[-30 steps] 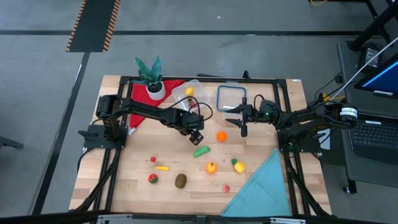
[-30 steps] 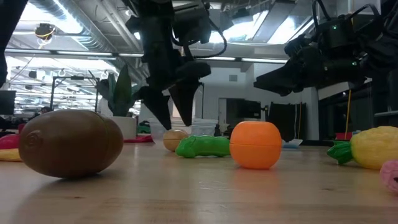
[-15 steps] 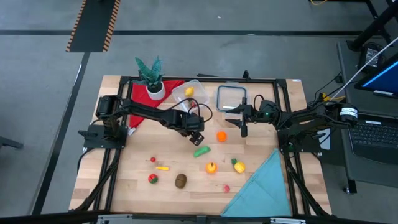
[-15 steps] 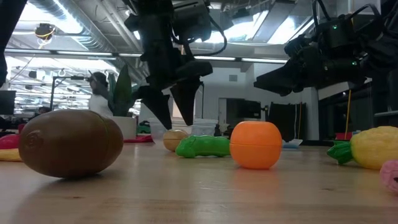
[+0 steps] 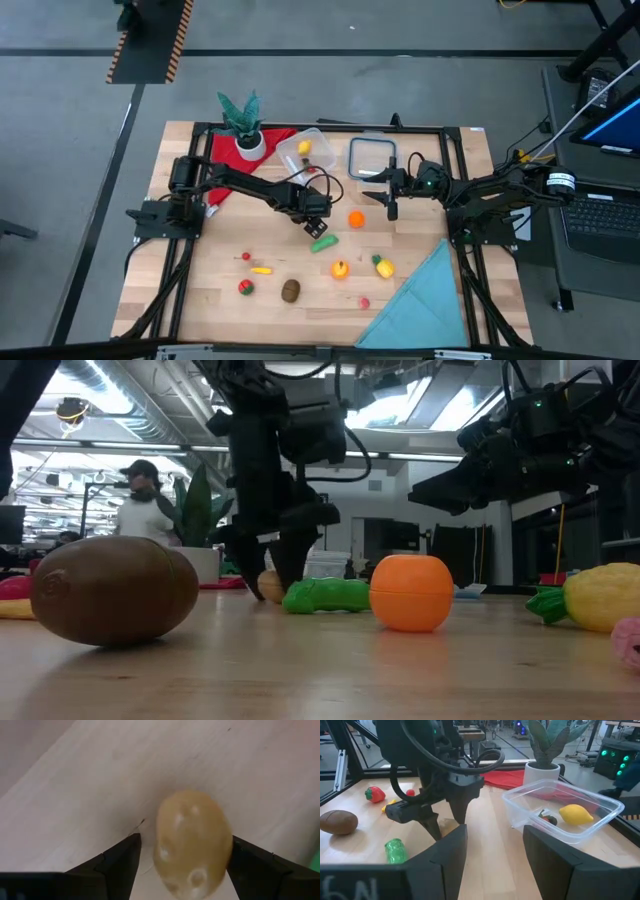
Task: Pick and placing Produce into tupperware
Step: Put the potato into the transparent bin
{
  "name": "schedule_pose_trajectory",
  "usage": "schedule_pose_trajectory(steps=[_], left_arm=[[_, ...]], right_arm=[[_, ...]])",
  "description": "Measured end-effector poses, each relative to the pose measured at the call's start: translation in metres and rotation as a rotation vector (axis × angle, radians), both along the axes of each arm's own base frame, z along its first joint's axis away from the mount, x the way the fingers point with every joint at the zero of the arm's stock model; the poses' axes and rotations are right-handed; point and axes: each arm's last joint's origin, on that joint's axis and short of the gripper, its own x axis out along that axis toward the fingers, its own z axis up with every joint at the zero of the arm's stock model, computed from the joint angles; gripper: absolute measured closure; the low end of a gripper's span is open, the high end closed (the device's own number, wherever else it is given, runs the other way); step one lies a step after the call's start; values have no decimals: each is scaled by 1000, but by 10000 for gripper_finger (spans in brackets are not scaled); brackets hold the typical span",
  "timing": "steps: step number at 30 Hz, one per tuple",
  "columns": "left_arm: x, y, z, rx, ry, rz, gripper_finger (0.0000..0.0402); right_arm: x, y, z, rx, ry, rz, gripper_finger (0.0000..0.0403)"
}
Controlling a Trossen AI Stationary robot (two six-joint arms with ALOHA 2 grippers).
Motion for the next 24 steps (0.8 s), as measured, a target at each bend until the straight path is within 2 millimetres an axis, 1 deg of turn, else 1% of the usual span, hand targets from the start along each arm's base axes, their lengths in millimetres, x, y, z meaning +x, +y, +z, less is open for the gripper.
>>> schedule_pose_trajectory(steps=[16,20,24], left_arm=[[0,1,0,14,2,-7,139],[0,1,-2,39,10,-13,149],[0,3,-2,50,12,-8,170]], right_arm=[[0,0,0,0,1,0,207],[0,0,0,0,1,0,207],[0,0,0,0,1,0,207]])
